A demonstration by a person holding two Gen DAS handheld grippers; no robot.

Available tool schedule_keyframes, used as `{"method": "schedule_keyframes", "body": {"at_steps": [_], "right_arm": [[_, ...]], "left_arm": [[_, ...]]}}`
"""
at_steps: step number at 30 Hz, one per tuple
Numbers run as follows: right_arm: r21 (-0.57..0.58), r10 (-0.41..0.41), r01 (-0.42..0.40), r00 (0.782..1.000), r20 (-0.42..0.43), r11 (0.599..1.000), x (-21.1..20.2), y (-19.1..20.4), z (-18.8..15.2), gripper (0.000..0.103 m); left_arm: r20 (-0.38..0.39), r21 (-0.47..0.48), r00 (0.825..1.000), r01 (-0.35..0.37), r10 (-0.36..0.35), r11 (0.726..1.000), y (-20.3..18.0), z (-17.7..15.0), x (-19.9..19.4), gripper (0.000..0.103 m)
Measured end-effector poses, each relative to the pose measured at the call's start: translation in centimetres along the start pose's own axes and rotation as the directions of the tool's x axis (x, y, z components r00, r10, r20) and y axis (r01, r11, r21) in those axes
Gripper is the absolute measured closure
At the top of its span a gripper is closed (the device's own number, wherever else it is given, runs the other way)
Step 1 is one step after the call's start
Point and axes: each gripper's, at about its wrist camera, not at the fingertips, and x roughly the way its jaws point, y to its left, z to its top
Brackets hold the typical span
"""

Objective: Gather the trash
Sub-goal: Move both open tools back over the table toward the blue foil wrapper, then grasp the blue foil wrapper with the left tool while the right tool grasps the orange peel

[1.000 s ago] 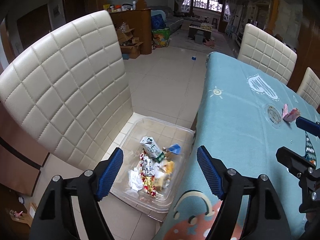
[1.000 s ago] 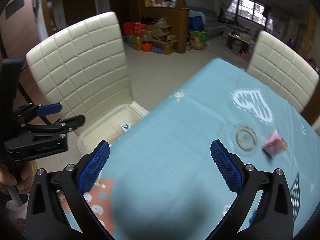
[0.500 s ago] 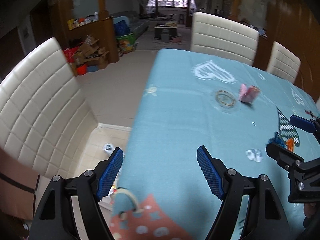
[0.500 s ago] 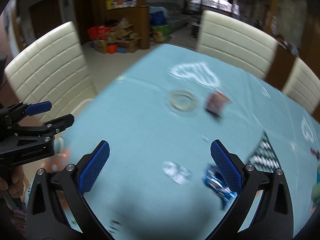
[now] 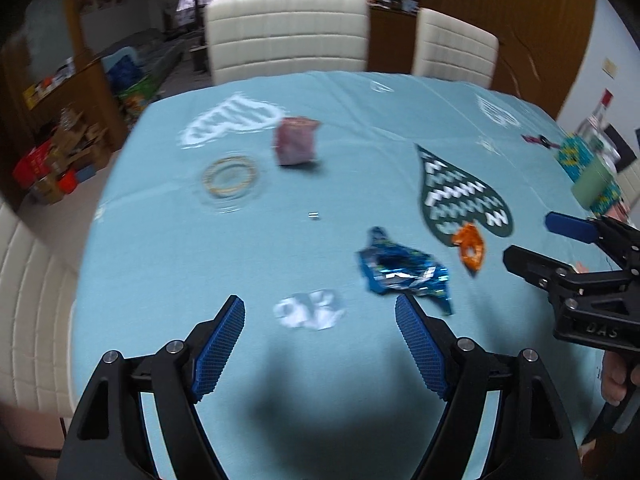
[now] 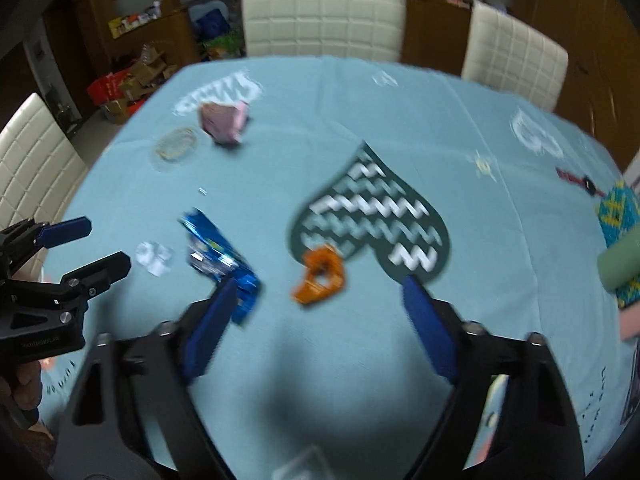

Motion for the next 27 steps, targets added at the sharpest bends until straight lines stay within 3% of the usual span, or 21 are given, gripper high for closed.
{"method": "schedule_keyframes", "body": {"at_steps": [4,9,14,19,25,27], "right_arm": [[0.026,0.036,-0.035,0.999,-0.029,0.999,0.8,-2.3,-0.5,0.029],[0.007,0.049,-0.048,0.998,-0.042,0.999,2.3,-2.8,-0.4,0.031],[0.012,0.103,-0.103,0.993,-0.063,0.995,4.0,-3.4,0.2,0.032],[-0.009,0.137,-0.138,0.988,-0.071,0.99,5.4,-2.6,0.9,0.032],[0.017,0.176,-0.175,0.978,-0.113,0.984,7.0,-2.1,1.2,0.032],[0.001,0.166,-0.167,0.979,-0.115,0.986,7.2,-1.8,1.0,0.039]], "left_arm": [[-0.036,0.071,0.998,0.044,-0.041,0.997,-3.6,0.7,2.3,0.025],[-0.071,0.112,0.997,0.049,-0.041,0.992,-6.2,1.7,4.6,0.025],[-0.1,0.111,0.995,0.039,-0.028,0.993,-6.2,2.2,6.5,0.025],[-0.075,0.109,0.997,-0.001,0.009,0.994,-5.4,2.2,7.0,0.025],[-0.075,0.077,0.997,0.035,-0.03,0.996,-3.7,2.3,7.3,0.029],[-0.074,0.059,0.996,0.053,-0.049,0.997,-3.4,2.3,7.3,0.034]]}}
